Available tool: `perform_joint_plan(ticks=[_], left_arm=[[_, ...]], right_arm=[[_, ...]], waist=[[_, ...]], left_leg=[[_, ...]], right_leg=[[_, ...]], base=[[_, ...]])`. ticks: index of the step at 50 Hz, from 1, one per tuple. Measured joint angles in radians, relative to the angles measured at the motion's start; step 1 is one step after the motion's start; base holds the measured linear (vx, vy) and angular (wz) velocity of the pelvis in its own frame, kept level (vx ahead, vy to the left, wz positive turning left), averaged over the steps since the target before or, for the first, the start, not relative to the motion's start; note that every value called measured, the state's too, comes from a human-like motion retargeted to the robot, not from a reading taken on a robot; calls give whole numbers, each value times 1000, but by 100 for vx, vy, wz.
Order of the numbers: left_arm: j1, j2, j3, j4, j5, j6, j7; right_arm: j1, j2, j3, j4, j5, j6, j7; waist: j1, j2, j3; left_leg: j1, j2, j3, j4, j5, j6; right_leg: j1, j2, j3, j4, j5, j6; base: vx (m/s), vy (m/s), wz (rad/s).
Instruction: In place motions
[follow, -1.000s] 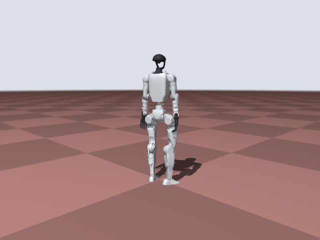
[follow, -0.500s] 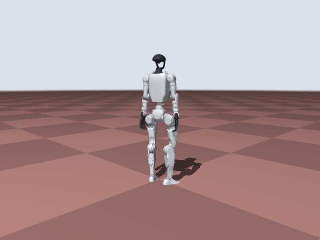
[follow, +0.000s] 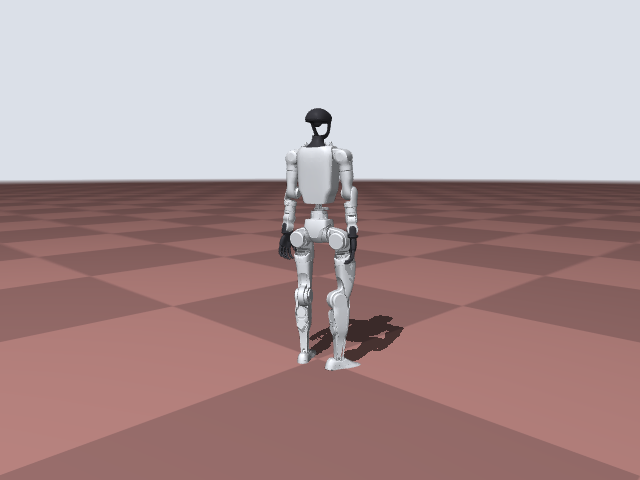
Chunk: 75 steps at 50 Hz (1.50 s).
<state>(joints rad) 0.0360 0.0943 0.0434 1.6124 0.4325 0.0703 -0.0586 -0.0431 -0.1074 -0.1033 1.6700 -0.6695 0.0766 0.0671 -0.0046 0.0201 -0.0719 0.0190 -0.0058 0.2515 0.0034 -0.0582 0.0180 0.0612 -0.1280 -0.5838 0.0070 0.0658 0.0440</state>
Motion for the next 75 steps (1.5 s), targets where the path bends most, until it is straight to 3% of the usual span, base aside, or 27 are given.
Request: perform_joint_plan(ticks=[75], left_arm=[[3,-2,-2,-3,5,1,2]], right_arm=[[5,-1,-3,3,11,-6,-7]], waist=[[-1,0,-4]], left_leg=[[-4,1,0,3,2,0]], right_leg=[[0,1,0,0,-2,-1]], base=[[0,0,0]])
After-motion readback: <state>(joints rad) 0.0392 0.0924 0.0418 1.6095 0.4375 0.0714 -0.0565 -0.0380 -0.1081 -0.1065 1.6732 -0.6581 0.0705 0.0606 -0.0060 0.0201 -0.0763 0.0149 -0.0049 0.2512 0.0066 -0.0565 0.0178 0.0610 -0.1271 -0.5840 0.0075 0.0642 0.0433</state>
